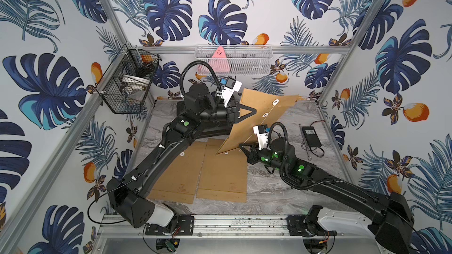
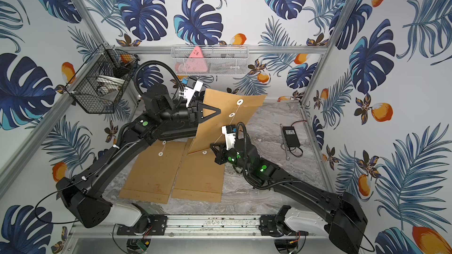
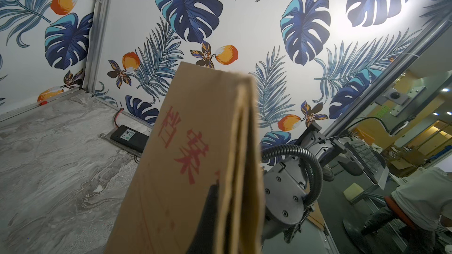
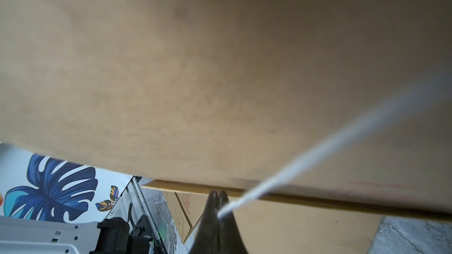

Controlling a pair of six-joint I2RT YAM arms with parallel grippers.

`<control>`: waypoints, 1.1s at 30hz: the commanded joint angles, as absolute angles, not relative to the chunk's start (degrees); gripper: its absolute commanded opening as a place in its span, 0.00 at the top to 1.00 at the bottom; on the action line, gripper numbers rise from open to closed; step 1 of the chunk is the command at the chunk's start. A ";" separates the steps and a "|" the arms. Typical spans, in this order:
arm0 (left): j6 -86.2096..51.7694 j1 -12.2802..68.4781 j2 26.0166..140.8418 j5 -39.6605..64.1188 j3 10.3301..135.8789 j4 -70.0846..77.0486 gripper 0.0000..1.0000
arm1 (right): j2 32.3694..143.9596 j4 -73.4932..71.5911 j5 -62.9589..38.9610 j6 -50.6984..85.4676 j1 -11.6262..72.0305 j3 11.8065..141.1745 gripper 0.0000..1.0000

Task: Close the mouth of the file bag
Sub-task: Close the file bag.

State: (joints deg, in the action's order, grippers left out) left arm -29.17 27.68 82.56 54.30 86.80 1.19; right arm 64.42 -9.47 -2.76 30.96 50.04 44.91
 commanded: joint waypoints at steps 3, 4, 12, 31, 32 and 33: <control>-29.89 27.69 81.58 55.96 86.54 4.87 1.00 | 61.96 -10.37 -3.79 32.39 48.26 43.58 1.00; -29.34 27.71 81.48 55.87 86.65 4.14 1.00 | 61.24 -9.96 -3.82 32.24 47.86 43.29 1.00; -27.11 27.75 82.65 51.37 87.45 0.86 1.00 | 57.53 -12.94 -9.33 31.29 49.61 42.51 1.00; -26.39 28.76 88.12 50.36 86.75 2.25 1.00 | 66.63 -25.08 -16.10 33.04 55.72 43.88 1.00; -26.60 28.75 88.36 50.51 86.85 2.58 1.00 | 67.02 -25.07 -15.92 33.05 55.72 43.75 1.00; -26.96 28.75 88.58 50.79 86.98 2.97 1.00 | 67.22 -24.89 -15.43 32.75 55.72 43.56 1.00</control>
